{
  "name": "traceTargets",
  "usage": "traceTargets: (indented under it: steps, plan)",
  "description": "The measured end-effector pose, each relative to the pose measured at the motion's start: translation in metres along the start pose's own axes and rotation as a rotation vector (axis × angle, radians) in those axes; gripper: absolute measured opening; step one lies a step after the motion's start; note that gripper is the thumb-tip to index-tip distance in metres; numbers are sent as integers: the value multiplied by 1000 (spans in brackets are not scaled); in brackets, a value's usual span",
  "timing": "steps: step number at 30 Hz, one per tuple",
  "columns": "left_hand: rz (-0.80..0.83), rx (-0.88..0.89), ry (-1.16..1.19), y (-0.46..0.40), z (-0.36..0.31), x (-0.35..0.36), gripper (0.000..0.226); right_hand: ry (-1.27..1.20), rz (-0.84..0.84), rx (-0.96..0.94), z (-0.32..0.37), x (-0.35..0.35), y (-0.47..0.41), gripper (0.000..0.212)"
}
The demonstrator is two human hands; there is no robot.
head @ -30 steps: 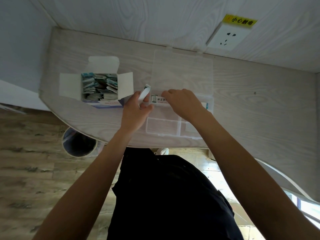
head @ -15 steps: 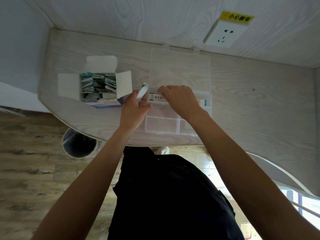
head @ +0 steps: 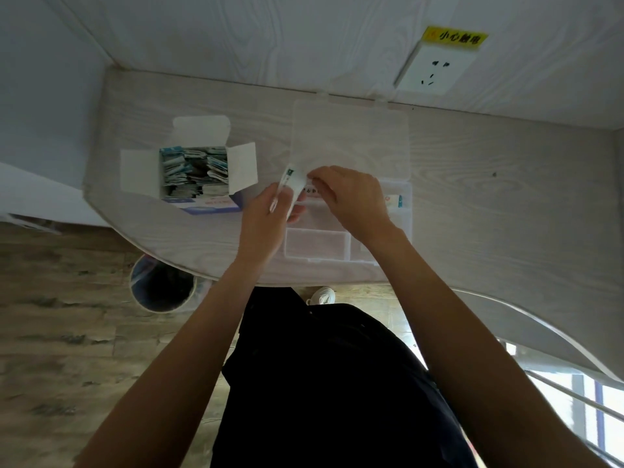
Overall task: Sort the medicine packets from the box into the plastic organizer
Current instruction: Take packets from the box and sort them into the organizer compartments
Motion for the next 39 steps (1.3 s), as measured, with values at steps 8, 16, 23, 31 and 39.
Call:
traceTargets:
  steps: [8, 16, 23, 31, 39]
  plan:
    - [165, -122, 83, 2, -3, 11, 16, -950, -184, 654, 13, -18, 10, 14]
    - [155, -249, 195, -7, 1, 8, 20, -1035, -206, 722, -7, -28, 17, 7]
    - [-63, -137, 67, -13, 4, -13, 7, -668, -184, 629, -23, -24, 23, 16]
    - [-93, -31, -110, -19, -3, -11, 34, -196, 42, 485, -13, -4, 10, 10]
    - [-106, 18, -141, -25, -2, -9, 6, -448, -137, 506, -36, -32, 26, 6]
Point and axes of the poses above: each hand's wrist, its own y-axis away from the middle knuckle, its own x-axis out of the palm, z = x × y, the point moved 2 cm from there along -y, towards the middle knuckle, and after that the axes turned 15 degrees about -x, right-handed, at the moved point
